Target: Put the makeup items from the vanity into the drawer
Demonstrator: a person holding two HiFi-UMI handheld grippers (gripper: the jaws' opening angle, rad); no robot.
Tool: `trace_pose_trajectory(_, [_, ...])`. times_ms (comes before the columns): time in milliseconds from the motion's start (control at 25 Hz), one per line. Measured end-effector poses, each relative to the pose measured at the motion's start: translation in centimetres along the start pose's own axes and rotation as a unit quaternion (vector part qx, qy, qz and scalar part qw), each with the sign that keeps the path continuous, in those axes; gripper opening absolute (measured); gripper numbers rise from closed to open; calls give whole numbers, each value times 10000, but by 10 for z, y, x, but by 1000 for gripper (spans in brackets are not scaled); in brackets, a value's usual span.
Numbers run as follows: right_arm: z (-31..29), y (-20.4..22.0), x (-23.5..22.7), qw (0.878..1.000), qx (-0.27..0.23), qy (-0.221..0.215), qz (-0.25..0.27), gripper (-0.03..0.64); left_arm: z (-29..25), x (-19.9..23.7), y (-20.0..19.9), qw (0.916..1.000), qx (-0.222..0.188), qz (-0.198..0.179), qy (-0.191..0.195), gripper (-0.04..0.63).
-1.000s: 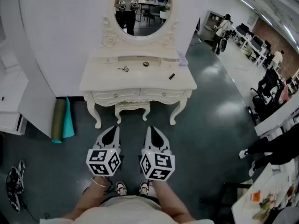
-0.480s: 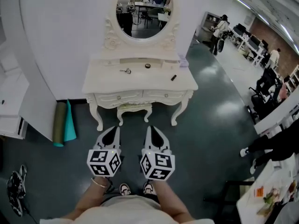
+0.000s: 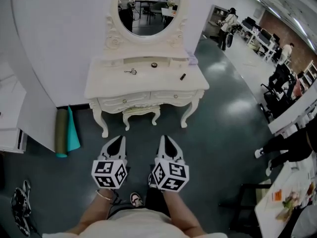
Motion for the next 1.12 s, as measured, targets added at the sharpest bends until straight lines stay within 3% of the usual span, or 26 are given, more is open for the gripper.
trace_pose_trajectory(240, [-33,5,0,9999,108,-127,33,15,-29,12,7,9998,153,26,85,3])
trace_pose_trajectory(520, [-102,-15,-1,9996,131,-254,84,15,-88,35,-13,9998,177,-23,28,3])
trace_pose_trajectory(1120, [-245,-68,-58,9990,238,-384,49,15,-234,47,-51,9997,177,-155,-113,3])
Point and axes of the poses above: the fingertips, and each gripper's own axes: z backward along the fingers, x to its left, y out of its underside, the point moved 3 cm from there along z, backward along the fingers, and after that the axes turned 9 degrees about y, right-handed, at the moved point
